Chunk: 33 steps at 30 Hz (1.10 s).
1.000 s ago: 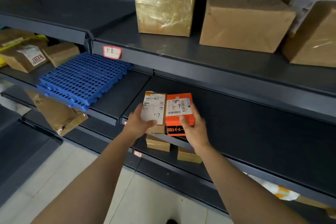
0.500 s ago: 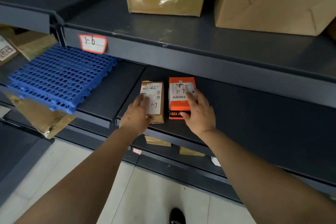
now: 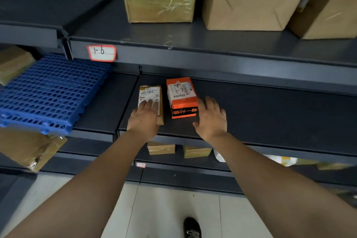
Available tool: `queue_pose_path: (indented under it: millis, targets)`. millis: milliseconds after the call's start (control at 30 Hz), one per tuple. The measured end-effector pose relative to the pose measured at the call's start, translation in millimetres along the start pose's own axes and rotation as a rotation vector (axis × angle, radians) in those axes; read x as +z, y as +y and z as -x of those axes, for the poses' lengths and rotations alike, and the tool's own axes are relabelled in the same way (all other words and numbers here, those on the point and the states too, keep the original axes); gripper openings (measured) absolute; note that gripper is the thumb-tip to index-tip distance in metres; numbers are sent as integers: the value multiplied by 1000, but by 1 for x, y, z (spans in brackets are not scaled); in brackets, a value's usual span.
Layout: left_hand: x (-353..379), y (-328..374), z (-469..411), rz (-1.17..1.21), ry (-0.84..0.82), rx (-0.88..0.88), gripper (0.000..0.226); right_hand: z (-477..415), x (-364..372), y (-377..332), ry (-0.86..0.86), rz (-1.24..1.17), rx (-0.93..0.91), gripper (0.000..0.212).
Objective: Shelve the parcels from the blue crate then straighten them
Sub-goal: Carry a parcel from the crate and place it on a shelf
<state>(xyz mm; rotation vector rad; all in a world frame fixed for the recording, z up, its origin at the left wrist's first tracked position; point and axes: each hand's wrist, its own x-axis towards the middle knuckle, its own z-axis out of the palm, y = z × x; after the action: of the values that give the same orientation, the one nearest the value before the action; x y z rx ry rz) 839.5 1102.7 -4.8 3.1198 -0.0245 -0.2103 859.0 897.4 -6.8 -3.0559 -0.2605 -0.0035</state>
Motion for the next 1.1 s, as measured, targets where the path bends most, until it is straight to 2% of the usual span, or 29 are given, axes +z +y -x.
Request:
queue_pose_path:
  millis: [233, 433, 533, 800, 1000, 1100]
  targets:
    - [-27, 34, 30, -59, 62, 271, 76, 82, -29, 18, -50, 67, 167, 75]
    - [-51, 96, 64, -131, 102, 485, 67, 167, -60, 56, -35, 70, 344, 72]
    - [-57, 140, 87, -156, 118, 590, 68, 215, -75, 82, -22, 66, 464, 73]
    - [-66, 278, 169, -156, 175, 874, 67, 363, -108, 159, 53, 89, 737, 61]
    - [-68, 387, 265, -153, 216, 1045, 59, 495, -131, 217, 88, 109, 890, 55]
    - [-63, 442, 322, -133, 224, 1132, 65, 566, -140, 246, 104, 122, 962, 53]
